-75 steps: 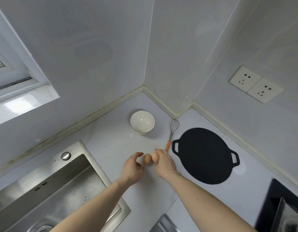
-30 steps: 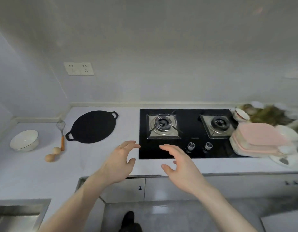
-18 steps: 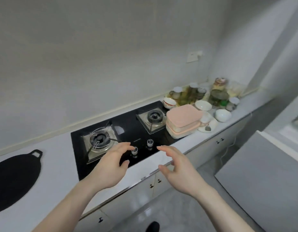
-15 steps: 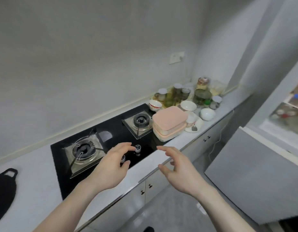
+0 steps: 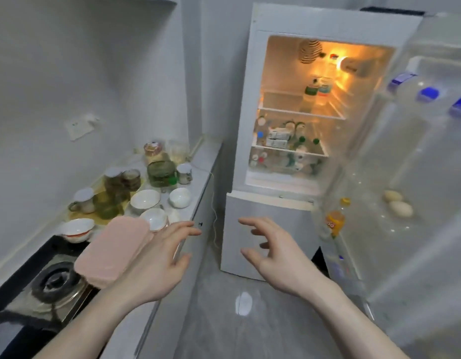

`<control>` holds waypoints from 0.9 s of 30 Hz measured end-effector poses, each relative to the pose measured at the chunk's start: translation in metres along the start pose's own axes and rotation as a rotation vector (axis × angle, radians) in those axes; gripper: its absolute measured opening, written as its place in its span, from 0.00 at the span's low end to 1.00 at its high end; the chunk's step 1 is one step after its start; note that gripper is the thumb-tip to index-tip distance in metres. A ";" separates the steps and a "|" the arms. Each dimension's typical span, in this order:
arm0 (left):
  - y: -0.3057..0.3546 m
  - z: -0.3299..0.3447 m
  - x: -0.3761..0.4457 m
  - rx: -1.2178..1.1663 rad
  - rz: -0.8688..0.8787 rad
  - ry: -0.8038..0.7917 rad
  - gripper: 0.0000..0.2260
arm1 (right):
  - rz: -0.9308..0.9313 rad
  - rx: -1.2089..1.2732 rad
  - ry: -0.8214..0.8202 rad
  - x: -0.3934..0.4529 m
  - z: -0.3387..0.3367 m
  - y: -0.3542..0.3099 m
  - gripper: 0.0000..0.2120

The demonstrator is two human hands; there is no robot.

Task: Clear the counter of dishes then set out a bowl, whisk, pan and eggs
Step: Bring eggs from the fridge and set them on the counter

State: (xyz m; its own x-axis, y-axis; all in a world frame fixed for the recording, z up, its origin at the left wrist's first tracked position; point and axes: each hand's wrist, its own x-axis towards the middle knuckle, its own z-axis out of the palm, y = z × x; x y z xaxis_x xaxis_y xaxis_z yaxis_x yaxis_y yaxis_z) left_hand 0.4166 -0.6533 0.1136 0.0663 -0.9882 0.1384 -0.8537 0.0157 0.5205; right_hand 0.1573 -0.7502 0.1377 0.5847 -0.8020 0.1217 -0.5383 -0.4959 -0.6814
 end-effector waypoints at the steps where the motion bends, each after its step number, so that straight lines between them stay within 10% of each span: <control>1: 0.010 0.004 0.018 0.009 0.042 -0.007 0.20 | 0.023 0.002 0.042 -0.001 -0.013 0.009 0.25; 27: 0.299 0.165 0.358 -0.090 0.800 -0.295 0.20 | 0.435 -0.149 0.754 -0.005 -0.213 0.191 0.28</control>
State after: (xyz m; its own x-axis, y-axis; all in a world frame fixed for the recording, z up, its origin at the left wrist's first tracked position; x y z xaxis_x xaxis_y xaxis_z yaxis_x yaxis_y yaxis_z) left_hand 0.0999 -1.0274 0.1802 -0.6860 -0.6739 0.2745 -0.5414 0.7248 0.4261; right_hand -0.0776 -0.9121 0.1604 -0.2180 -0.9098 0.3531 -0.7239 -0.0919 -0.6837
